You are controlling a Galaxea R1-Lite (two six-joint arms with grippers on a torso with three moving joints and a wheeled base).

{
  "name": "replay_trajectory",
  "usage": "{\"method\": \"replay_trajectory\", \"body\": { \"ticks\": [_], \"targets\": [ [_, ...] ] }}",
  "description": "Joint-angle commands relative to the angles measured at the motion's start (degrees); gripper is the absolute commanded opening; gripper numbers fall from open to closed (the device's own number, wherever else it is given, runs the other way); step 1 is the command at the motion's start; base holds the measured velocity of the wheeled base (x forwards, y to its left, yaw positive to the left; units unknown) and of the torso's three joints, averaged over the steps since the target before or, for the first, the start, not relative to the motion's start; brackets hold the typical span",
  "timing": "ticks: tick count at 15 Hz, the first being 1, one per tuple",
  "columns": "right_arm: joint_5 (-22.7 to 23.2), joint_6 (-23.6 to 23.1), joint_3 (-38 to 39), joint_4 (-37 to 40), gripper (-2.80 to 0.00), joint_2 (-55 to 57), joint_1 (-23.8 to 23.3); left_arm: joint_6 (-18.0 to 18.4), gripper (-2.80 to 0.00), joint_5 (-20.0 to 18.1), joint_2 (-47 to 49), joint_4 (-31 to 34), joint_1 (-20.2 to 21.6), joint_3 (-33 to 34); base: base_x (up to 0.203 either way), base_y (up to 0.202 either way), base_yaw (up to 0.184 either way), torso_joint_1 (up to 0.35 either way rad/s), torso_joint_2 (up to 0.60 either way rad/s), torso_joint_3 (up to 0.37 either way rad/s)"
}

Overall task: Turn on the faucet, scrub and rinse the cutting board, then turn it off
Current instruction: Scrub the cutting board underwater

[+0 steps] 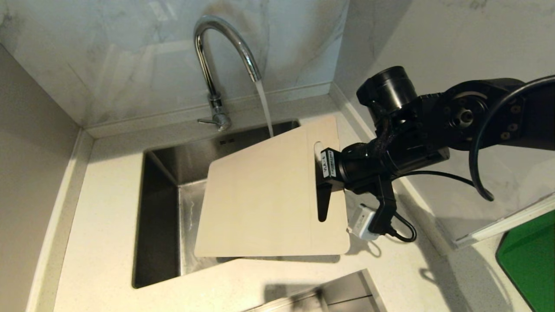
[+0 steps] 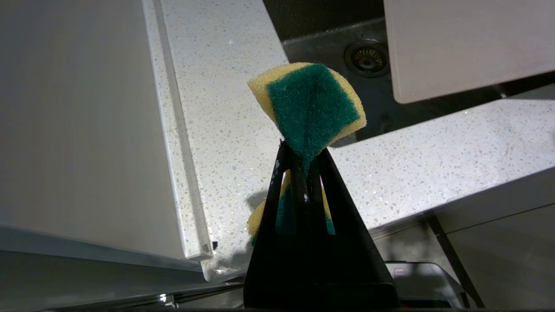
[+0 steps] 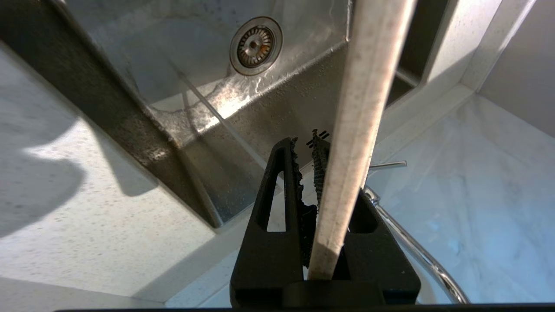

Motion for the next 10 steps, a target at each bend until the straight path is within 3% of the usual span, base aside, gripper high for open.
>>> {"method": "replay_trajectory", "body": {
  "ticks": [1, 4, 10],
  "targets": [
    [0.13, -0.99, -2.34, -1.26, -2.8, 3.09, -0.36, -0.04, -2.8, 0.04, 0.05, -0.03, -0.05, 0.18, 0.0, 0.0, 0.0, 0.0, 0.0, 0.0],
    [1.59, -1.19, -3.34, -7.57, -2.8, 6.12, -1.82, -0.05, -2.8, 0.04, 0.05, -0.03, 0.02, 0.18, 0.0, 0.0, 0.0, 0.0, 0.0, 0.0],
    [4.66, -1.14, -10.9, -7.43, -2.8, 12.74, -3.64, -0.05, -2.8, 0.04, 0.05, -0.03, -0.03, 0.18, 0.0, 0.0, 0.0, 0.0, 0.0, 0.0]
  ]
}}
